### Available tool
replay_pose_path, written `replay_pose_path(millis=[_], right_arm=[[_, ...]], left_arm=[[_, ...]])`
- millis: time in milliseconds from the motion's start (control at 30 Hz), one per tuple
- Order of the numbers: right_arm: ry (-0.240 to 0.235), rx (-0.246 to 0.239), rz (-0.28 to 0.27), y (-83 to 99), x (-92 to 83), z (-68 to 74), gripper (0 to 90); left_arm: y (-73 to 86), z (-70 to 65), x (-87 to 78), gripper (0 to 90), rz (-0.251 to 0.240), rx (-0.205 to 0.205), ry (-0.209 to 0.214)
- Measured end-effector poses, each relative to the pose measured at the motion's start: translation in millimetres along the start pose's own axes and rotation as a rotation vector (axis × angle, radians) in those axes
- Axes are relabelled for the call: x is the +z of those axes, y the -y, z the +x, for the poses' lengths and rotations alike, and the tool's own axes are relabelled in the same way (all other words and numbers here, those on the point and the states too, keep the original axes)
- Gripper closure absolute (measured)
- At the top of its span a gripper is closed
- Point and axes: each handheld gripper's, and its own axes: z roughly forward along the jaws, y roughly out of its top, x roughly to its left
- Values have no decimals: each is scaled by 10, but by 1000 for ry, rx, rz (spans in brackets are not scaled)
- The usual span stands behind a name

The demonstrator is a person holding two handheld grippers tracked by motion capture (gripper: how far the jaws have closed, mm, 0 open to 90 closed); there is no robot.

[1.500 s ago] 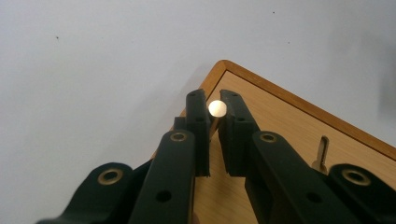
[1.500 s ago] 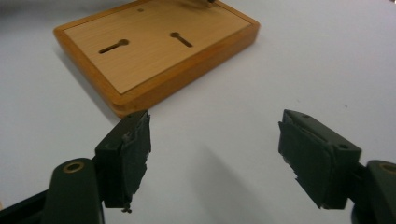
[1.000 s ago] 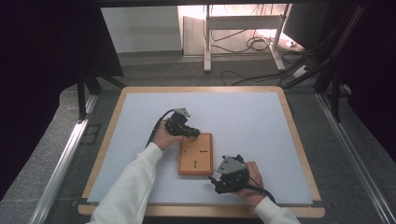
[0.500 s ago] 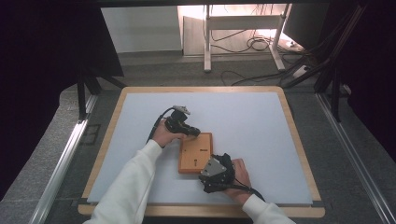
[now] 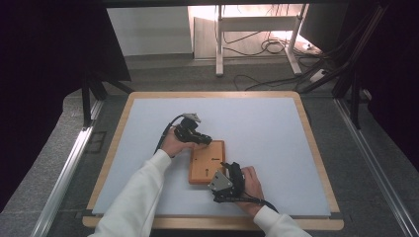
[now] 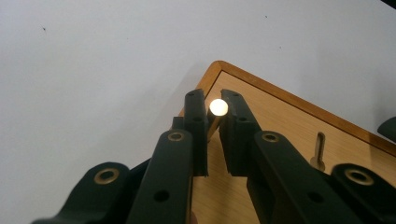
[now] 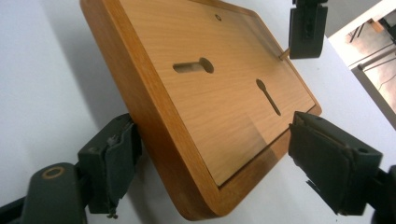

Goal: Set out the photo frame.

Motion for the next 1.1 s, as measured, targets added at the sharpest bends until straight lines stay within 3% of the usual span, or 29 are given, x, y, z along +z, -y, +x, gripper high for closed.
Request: replay_pose_path(millis=[267, 400, 833, 933, 1100], right_arm=[[14, -3, -11, -5, -26, -25, 231], [24, -9, -16, -10, -39, -33, 248], [53, -42, -57, -101, -92, -96, 428], [62, -56, -62, -120, -106, -107, 451], [65, -65, -63, -146, -130, -136, 474]], left_arm=[[17, -43, -14, 720, -14, 0, -25], [34, -33, -26, 717, -15, -4, -33], [43, -14, -13, 652, -21, -17, -44], [45, -17, -36, 605, -28, -20, -42], [62, -33, -163, 441, -82, -42, -66]])
